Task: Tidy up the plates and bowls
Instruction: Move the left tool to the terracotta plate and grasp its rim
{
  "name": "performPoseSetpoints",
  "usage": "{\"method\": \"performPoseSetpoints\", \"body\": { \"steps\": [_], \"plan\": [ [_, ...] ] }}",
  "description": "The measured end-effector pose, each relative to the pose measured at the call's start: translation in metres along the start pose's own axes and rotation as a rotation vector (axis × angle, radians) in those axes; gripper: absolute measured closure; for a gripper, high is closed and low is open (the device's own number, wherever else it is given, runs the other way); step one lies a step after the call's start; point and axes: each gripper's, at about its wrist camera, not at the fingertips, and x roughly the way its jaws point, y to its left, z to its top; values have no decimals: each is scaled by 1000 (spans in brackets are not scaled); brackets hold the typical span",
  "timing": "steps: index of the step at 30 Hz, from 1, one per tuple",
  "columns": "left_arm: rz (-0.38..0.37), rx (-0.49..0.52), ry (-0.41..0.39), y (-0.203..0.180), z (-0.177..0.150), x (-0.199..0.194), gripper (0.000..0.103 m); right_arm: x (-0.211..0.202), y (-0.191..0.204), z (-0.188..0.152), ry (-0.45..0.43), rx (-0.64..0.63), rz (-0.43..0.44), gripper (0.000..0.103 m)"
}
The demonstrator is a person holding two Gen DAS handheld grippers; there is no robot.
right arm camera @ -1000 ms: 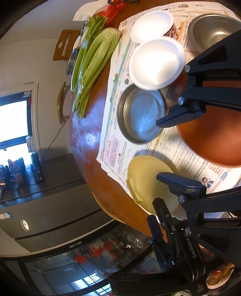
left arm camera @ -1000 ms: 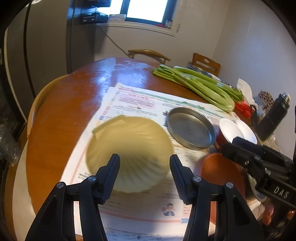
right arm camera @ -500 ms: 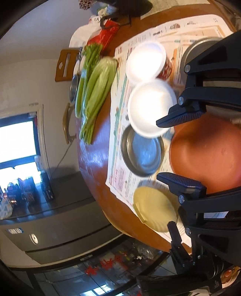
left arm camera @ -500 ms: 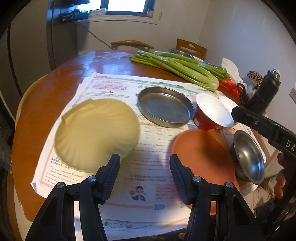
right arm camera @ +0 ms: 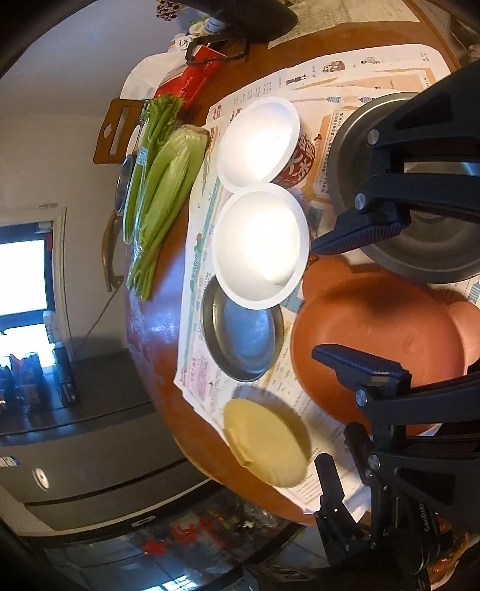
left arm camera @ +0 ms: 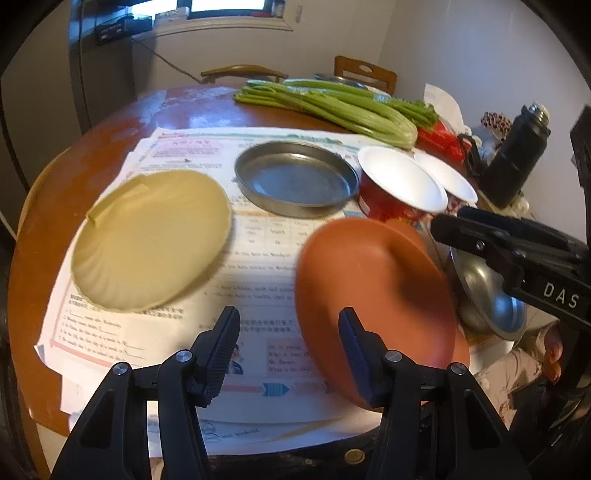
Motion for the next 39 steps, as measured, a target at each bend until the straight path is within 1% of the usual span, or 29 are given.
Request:
{"method": "performPoseSetpoints", "body": {
  "steps": [4,11,19,23,32,33,36,39],
  "plan": [
    [-3,9,18,-5,-4,5,46,5,1,-1,11,-20,1,53],
    [-4,21,43,-10,-9,14,46,23,0,-1,50,-49,-31,53],
    [10,37,47,-15,-11,17,46,35,1,-2,80,-77,-50,53],
    [13,50,54,-19,-14,18,46,41,4,-3,100,-106,-83,53],
    [25,62,63,-21,-16,22,46,54,10,-2,143,-132,-112,53],
    [25,62,60,-21,-16,22,47,56,11,-1,146,-133,-113,53],
    [37,62,50,-19,-15,23,56,60,12,-1,157,-141,-120,53],
    [21,44,45,-12,-13,22,60,61,13,-2,157,-144,-126,53]
  ]
}}
